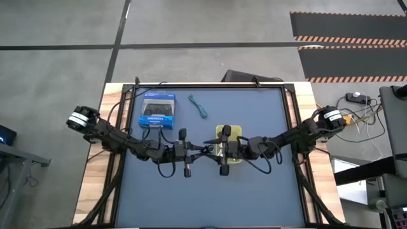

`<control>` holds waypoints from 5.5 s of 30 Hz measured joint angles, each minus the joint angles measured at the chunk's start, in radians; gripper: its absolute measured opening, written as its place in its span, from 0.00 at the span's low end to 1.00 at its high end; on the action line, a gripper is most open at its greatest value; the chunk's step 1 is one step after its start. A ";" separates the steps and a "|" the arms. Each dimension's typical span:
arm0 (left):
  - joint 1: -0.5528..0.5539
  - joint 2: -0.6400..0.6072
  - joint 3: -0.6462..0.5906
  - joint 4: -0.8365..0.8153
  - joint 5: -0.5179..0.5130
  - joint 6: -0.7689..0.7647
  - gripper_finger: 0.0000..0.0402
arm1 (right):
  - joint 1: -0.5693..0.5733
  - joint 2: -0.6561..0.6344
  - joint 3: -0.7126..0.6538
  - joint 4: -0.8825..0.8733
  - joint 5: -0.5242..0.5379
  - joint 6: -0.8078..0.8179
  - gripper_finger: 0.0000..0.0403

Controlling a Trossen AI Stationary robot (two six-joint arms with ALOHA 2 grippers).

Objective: Pick and place USB-C Cables
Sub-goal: Put the black charger cable into the yellow bin

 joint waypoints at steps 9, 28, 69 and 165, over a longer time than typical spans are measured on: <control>0.000 0.000 0.000 -0.001 -0.003 0.000 0.10 | -0.001 0.000 0.000 -0.004 -0.009 -0.012 0.17; -0.002 -0.003 0.000 -0.081 -0.011 -0.018 0.56 | -0.003 -0.035 0.000 -0.087 0.004 0.030 0.08; -0.002 -0.218 0.000 -0.520 -0.043 0.005 0.62 | -0.142 -0.040 0.567 -1.888 -0.220 1.091 0.08; -0.003 -0.216 -0.001 -0.554 -0.043 -0.002 0.62 | -0.418 0.294 0.482 -1.876 -0.442 1.203 0.08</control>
